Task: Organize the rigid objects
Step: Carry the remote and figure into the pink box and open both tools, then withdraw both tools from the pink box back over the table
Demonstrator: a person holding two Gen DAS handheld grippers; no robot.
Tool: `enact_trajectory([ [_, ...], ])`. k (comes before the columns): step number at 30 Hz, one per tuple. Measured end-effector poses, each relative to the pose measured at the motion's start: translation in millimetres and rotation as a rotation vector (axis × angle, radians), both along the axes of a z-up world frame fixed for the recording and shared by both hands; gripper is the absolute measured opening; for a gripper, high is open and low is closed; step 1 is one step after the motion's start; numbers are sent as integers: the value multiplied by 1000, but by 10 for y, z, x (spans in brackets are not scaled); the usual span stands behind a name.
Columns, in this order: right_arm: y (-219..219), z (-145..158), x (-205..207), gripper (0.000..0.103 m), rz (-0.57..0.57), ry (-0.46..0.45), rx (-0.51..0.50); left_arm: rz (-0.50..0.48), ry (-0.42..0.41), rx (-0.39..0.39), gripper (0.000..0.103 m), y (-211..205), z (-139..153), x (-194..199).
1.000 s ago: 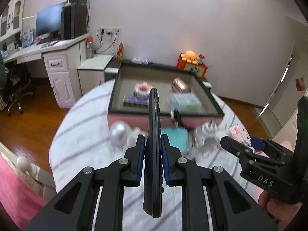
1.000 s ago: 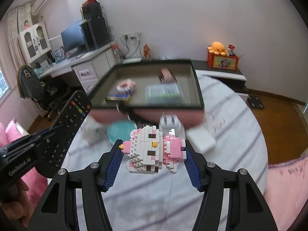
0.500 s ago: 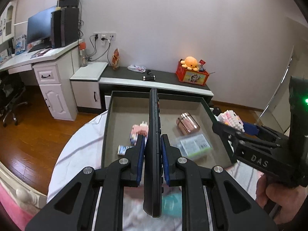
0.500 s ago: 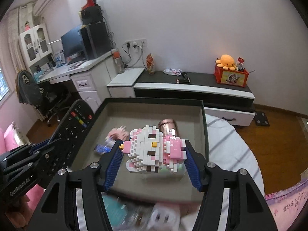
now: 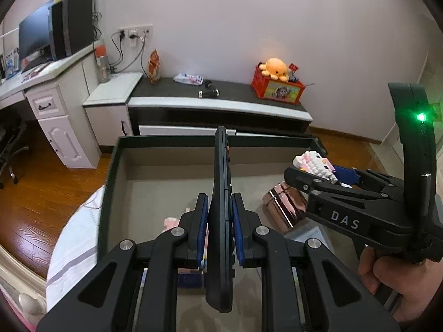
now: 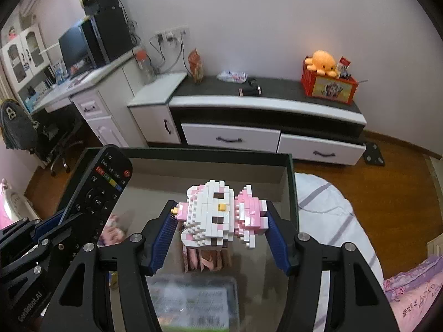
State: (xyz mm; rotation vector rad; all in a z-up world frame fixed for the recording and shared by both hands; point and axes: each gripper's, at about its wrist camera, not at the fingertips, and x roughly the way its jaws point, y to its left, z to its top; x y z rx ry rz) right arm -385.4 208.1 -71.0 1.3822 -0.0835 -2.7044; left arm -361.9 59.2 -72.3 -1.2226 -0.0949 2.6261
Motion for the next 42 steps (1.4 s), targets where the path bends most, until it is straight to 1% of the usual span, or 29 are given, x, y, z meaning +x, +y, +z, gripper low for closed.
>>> enact_trajectory([
  [4, 21, -108, -133, 62, 4, -35, -5, -8, -51, 14, 17, 47, -153, -127],
  [9, 23, -162, -197, 63, 4, -60, 4, -13, -99, 13, 17, 74, -305, -155],
  [12, 24, -159, -196, 64, 4, -58, 4, -5, -95, -1, 21, 80, -290, -143],
  [13, 22, -154, -187, 66, 5, -54, 8, -5, -94, -3, 27, 86, -278, -123],
  [14, 15, -149, -178, 76, 7, -50, 9, -3, -89, 0, 40, 90, -257, -88],
  [15, 15, -143, -157, 83, 7, -44, 6, 0, -78, -7, 48, 91, -224, -57],
  [16, 5, -144, -147, 83, 7, -46, 7, 1, -64, -17, 65, 92, -188, -29],
  [17, 9, -131, -135, 83, 3, -43, 3, 8, -52, -32, 72, 88, -159, 4],
  [18, 22, -110, -112, 84, -3, -38, -7, 9, -43, -31, 75, 75, -126, 42],
  [19, 24, -94, -90, 85, -7, -36, -14, 9, -41, -24, 83, 60, -106, 57],
  [20, 20, -67, -63, 88, -10, -31, -18, 16, -41, -19, 86, 22, -80, 70],
  [21, 19, -38, -24, 94, -19, -25, -12, 21, -39, -24, 87, 2, -61, 95],
  [22, 17, -15, 5, 98, -25, -20, -12, 26, -33, -30, 87, -14, -37, 124],
  [23, 26, 16, 52, 103, -25, -14, -30, 32, -22, -30, 90, -44, 4, 177],
  [26, 68, 121, 218, 103, -39, 9, -86, 36, 17, -6, 95, -110, 145, 351],
  [28, 71, 231, 377, 103, -52, 40, -106, 43, 51, -11, 96, -142, 248, 491],
  [32, 60, 456, 781, 103, -74, 127, -103, 69, 155, -28, 102, -219, 524, 933],
  [35, 59, 598, 1144, 103, -92, 173, -107, 86, 214, -29, 103, -301, 714, 1255],
  [37, 36, 698, 1392, 103, -100, 207, -104, 86, 238, -6, 103, -359, 816, 1434],
  [38, 19, 755, 1543, 103, -104, 227, -106, 81, 255, 21, 103, -411, 881, 1586],
  [42, -65, 949, 2122, 103, -111, 307, -70, 109, 296, 49, 103, -507, 1030, 2002],
])
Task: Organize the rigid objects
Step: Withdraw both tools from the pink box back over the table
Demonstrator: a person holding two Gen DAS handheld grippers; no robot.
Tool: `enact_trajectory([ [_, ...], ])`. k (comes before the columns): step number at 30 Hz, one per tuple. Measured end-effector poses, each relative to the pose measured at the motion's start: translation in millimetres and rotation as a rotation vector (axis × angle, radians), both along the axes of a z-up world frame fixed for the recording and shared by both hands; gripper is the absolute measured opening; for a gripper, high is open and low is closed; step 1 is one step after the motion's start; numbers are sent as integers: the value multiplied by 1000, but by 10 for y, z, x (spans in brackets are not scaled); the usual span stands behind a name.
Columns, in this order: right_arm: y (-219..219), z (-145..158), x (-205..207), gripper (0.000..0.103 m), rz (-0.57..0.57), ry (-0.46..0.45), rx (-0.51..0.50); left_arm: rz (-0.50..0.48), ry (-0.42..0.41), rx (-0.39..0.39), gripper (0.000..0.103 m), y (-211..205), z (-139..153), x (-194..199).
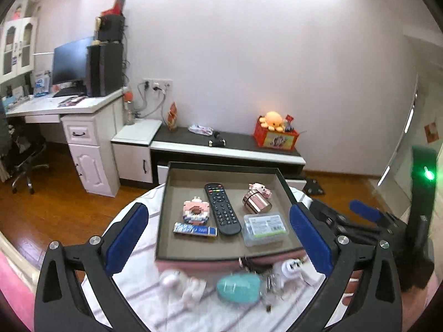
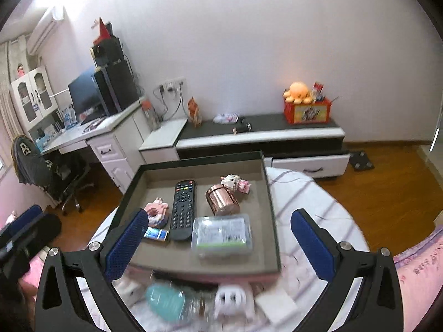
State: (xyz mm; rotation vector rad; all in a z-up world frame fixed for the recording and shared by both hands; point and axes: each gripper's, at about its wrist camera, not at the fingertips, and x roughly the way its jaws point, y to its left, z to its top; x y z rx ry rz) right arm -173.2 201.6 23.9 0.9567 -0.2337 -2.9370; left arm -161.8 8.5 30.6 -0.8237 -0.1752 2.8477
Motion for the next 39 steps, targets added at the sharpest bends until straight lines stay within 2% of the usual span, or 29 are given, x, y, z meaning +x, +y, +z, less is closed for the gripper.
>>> enact_trajectory([
  [3, -41, 103, 417, 103, -7, 47, 17, 22, 18, -1, 103, -59, 47, 318],
  [10, -125, 218, 1280, 103, -20, 117, 55, 71, 61, -79, 103, -60, 16, 1009],
  [18, -255, 115, 1912, 103, -20, 119, 90, 102, 77, -87, 103, -51, -195, 1600],
  [27, -165, -53, 2198, 103, -34, 78, 87, 122, 59, -50, 103, -152, -412, 1905],
  [39, -190, -38, 2245, 103, -32, 88, 86, 120, 61, -54, 103, -133, -406, 1959],
])
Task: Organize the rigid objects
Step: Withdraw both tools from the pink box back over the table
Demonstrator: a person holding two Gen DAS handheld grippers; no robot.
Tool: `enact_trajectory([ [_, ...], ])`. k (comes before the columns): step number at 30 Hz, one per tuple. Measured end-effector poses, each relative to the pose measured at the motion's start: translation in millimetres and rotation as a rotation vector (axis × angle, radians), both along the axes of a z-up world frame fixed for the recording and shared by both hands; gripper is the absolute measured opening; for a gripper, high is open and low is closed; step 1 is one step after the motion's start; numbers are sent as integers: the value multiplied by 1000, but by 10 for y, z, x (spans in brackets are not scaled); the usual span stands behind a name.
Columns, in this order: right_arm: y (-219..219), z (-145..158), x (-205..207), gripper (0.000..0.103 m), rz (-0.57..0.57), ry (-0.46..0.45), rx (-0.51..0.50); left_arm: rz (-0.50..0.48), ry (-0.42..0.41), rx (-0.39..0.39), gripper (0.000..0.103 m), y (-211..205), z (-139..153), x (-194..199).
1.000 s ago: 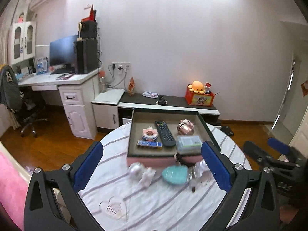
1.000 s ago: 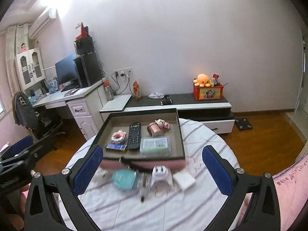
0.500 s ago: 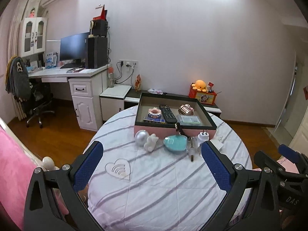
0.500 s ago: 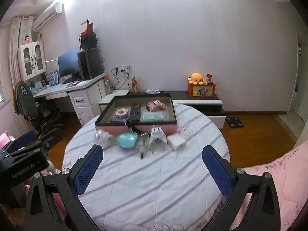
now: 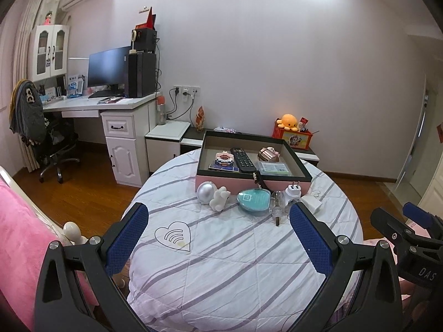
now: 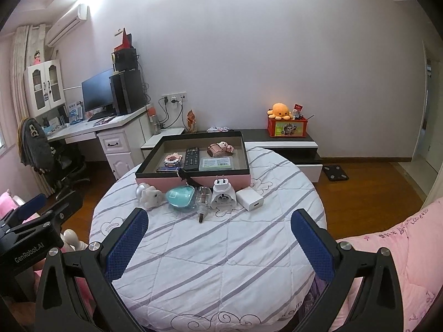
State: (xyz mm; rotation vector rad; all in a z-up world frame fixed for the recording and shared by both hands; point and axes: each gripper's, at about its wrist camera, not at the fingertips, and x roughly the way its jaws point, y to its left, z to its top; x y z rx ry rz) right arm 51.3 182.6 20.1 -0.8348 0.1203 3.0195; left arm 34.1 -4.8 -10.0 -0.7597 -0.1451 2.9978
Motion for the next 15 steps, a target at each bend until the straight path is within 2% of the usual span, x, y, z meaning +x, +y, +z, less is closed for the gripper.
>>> enact_trajectory([
  [15, -17, -118, -214, 103, 19, -50, 3, 3, -43, 3, 103, -42, -115, -166],
])
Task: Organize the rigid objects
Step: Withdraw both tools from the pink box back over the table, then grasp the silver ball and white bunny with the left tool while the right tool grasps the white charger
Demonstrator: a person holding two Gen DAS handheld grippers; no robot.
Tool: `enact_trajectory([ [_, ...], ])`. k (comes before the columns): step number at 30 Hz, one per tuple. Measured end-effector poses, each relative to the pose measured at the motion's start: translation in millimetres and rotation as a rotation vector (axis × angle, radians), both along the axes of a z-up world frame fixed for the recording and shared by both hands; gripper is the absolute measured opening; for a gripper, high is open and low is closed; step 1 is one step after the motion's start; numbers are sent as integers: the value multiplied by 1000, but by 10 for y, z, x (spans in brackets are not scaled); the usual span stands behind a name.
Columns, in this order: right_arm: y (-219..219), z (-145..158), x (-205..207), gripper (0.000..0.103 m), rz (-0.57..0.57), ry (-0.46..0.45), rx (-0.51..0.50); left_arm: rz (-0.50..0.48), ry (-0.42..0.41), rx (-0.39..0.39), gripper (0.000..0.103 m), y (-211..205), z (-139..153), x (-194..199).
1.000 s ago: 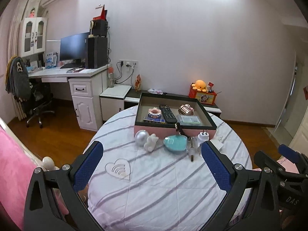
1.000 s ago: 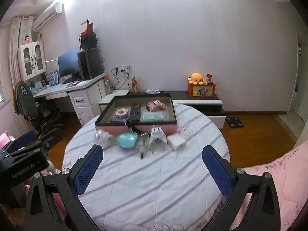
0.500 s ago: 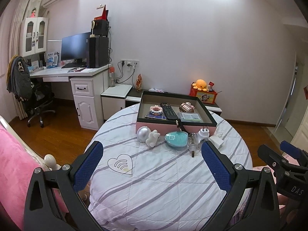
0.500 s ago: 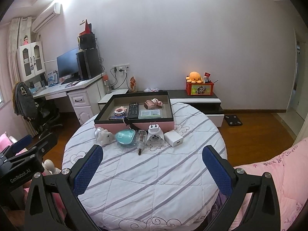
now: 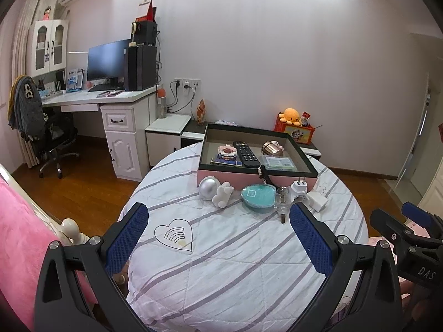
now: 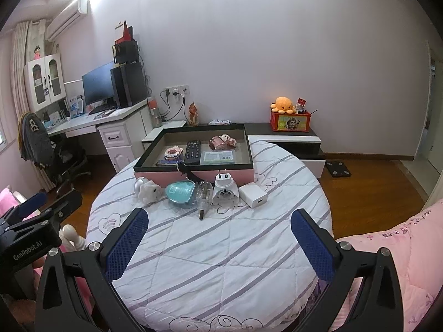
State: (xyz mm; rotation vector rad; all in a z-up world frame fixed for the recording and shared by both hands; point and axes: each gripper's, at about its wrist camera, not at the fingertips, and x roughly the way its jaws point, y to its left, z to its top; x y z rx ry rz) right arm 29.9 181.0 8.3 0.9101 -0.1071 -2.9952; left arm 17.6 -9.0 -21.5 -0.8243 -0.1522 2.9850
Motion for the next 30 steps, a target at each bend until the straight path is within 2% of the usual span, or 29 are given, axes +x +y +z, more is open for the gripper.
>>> enact_trajectory([
  [13, 170, -336, -583, 103, -18, -105, 24, -15, -79, -12, 103, 2, -243, -555],
  [23, 340, -721, -1250, 103, -14, -214, 64, -10, -194, -48, 103, 9, -771, -1328],
  [30, 509, -1024, -1604, 103, -22, -297, 73, 4, -273, -69, 103, -45, -1099, -1710],
])
